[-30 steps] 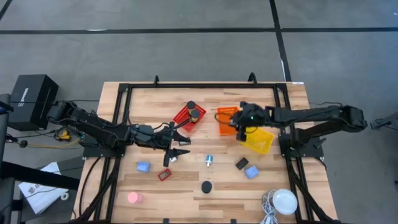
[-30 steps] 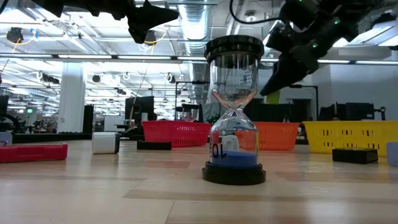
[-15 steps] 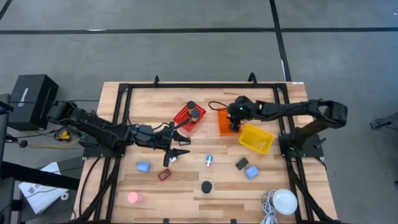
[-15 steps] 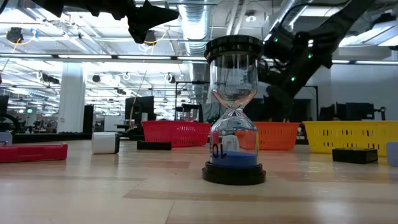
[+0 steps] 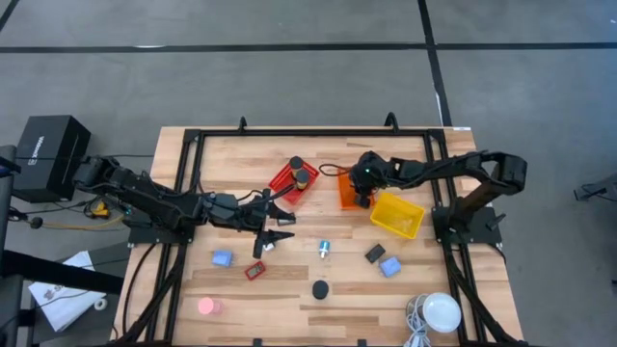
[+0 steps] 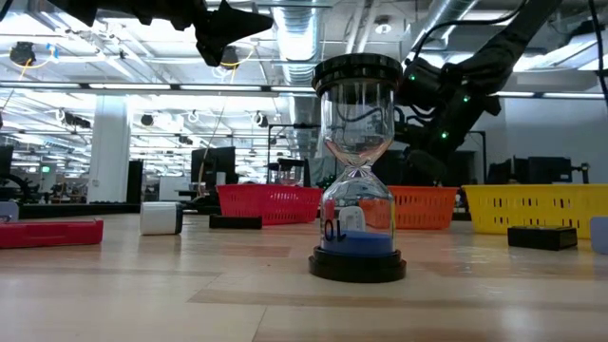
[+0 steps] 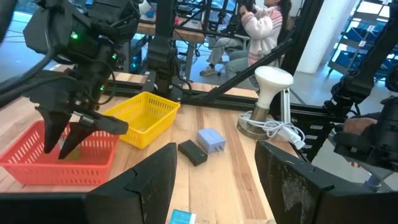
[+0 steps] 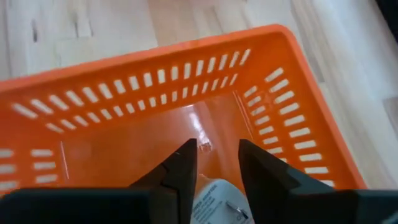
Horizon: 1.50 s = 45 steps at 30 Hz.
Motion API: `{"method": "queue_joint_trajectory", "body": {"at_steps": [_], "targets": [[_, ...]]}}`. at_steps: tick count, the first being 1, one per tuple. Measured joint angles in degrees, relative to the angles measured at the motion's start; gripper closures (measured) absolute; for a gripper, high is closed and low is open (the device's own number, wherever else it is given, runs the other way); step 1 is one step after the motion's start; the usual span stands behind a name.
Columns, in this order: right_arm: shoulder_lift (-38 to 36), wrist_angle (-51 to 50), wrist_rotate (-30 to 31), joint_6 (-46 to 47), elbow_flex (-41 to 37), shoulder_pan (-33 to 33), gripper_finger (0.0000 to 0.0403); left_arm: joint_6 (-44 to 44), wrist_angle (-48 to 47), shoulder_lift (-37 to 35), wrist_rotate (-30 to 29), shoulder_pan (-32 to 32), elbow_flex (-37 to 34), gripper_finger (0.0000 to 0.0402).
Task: Pick & Place Office items
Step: Put the right black digital timer into the yellow bin
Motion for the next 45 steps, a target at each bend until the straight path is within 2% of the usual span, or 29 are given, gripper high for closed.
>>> {"method": "queue_joint_trajectory", "body": {"at_steps": [8,15,19,22,25,34,39,45], "targets": [[-1.19,-3.87,2.31,-0.97,3.87,1.64,0.0275,0.0,0.04,0.0,0.0,0.0,0.0,0.0188],[-1.15,-26.15,3.45,-4.52,14.38,6.68,0.0219,-0.02,0.13,0.0,0.02,0.0,0.0,0.0188],[-1.13,-40.64,7.98,1.35,20.9,10.44,0.0187,-0.02,0.15,0.0,0.02,0.0,0.0,0.0188],[-1.13,-50.14,7.05,4.87,24.39,13.08,0.0172,-0.02,0.15,0.0,0.02,0.0,0.0,0.0188],[-2.23,-55.36,6.34,7.92,25.76,16.37,0.0168,-0.02,0.15,0.0,0.02,0.0,0.0,0.0188],[-7.42,-56.16,6.24,19.56,22.84,29.44,0.0173,-0.02,0.23,0.0,0.02,0.0,0.0,0.0188],[-6.92,-55.6,6.27,25.3,21.7,36.92,0.0173,-0.17,0.26,0.0,0.02,0.0,0.0,0.0188],[-4.17,-47.53,4.69,25.47,18.45,43.25,0.0173,-0.2,0.27,0.0,0.02,0.0,0.0,0.0188]]}}
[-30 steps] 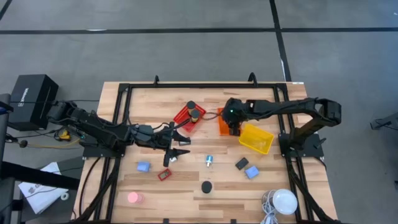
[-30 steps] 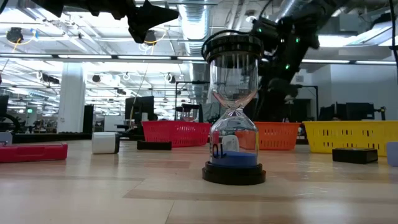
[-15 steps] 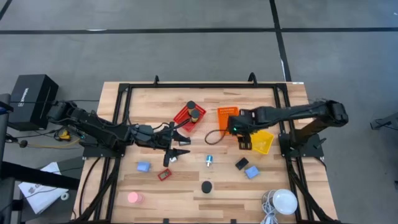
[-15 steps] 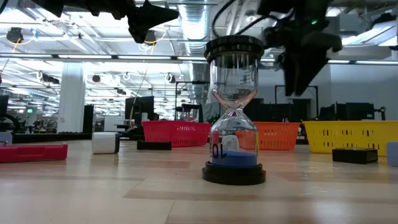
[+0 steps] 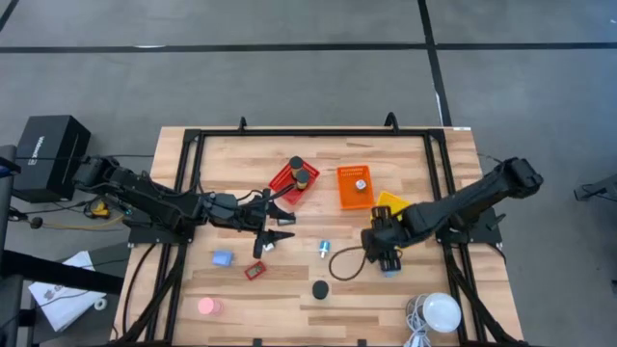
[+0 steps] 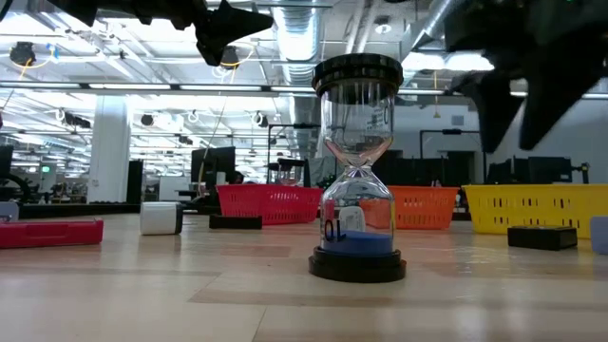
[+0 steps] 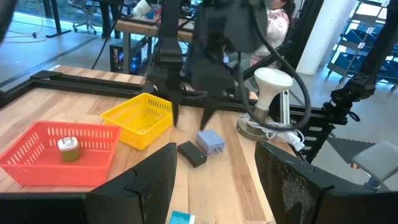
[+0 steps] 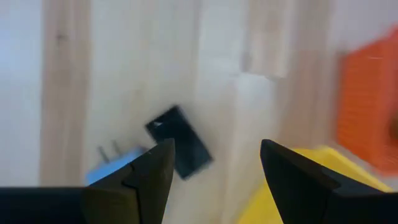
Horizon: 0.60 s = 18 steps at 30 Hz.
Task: Pick & Place Office items
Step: Put the right black digital timer into the yellow bin
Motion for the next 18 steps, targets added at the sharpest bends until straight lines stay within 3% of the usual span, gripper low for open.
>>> {"method": "queue_joint_trajectory", "body": {"at_steps": [9,18], "targets": [[8.38,4.66,-4.63,-0.63,-0.13,4.12,0.0173,0.0,0.01,0.0,0.0,0.0,0.0,0.0188],[13.81,4.46,-4.29,-6.37,-0.09,3.04,0.0173,-0.02,0.09,0.0,0.0,0.0,0.0,0.0188]]}}
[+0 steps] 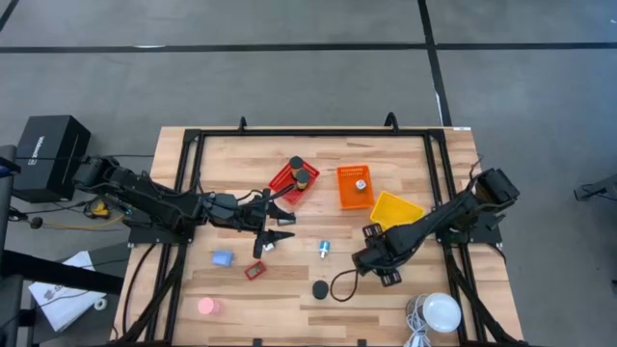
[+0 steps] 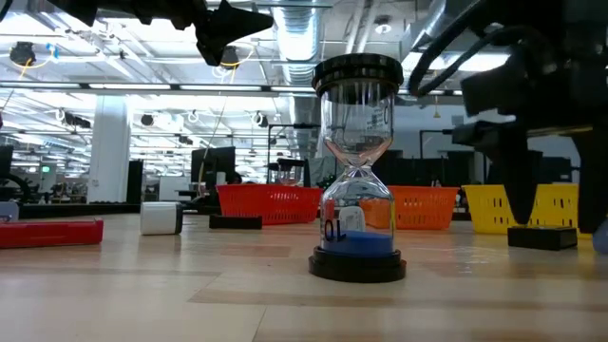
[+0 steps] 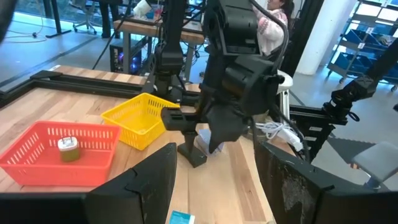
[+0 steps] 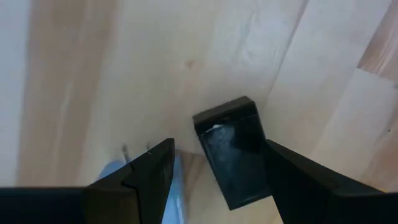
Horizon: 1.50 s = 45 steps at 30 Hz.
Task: Pick & Place Office items
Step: Put the right black digital timer into the yellow bin
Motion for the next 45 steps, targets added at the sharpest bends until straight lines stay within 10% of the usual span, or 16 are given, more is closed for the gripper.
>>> {"method": "queue_joint_trajectory", "body": {"at_steps": [23,45], "targets": [[1.09,0.06,-0.18,6.42,-0.03,-3.7,0.018,0.01,0.07,0.0,0.0,0.0,0.0,0.0188],[1.03,-1.58,-0.17,4.16,0.01,-3.94,0.0345,0.01,0.05,0.0,0.0,0.0,0.0,0.0188]]}}
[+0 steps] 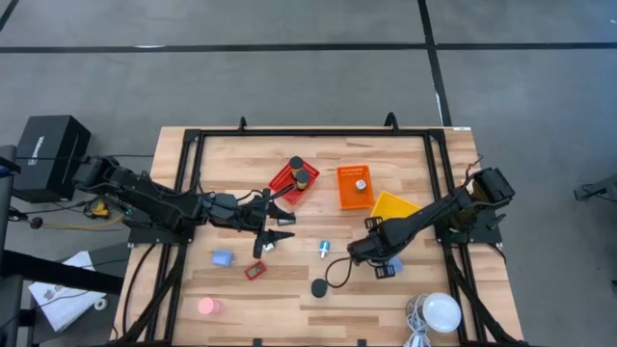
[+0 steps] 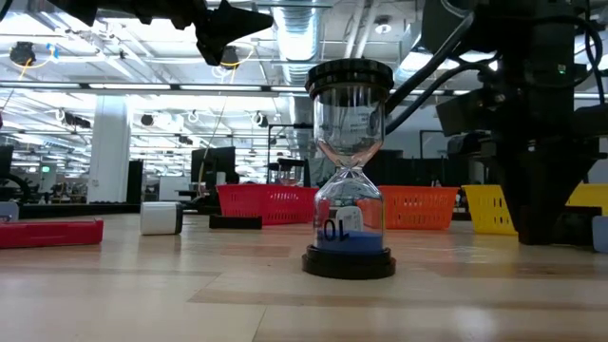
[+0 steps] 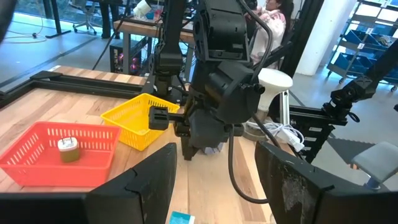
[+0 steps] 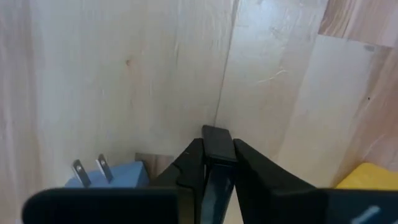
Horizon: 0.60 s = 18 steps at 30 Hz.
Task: Pick & Place Office items
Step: Put the right black digital timer into the yellow bin
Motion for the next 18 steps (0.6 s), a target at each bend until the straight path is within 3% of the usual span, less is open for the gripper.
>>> {"method": "queue_joint_trajectory", "body": {"at_steps": [5,12,18], "targets": [[-0.58,-2.74,0.12,-2.48,1.1,-0.13,0.0336,0.0,0.01,0.0,0.0,0.0,0.0,0.0188],[-0.59,-16.73,1.1,-2.17,8.63,-0.54,0.0344,-0.01,0.0,0.0,0.0,0.0,0.0,0.0188],[-1.04,-28.51,10.58,-2.0,13.1,-0.48,0.0339,0.01,0.01,0.0,0.0,0.0,0.0,0.0188]]}}
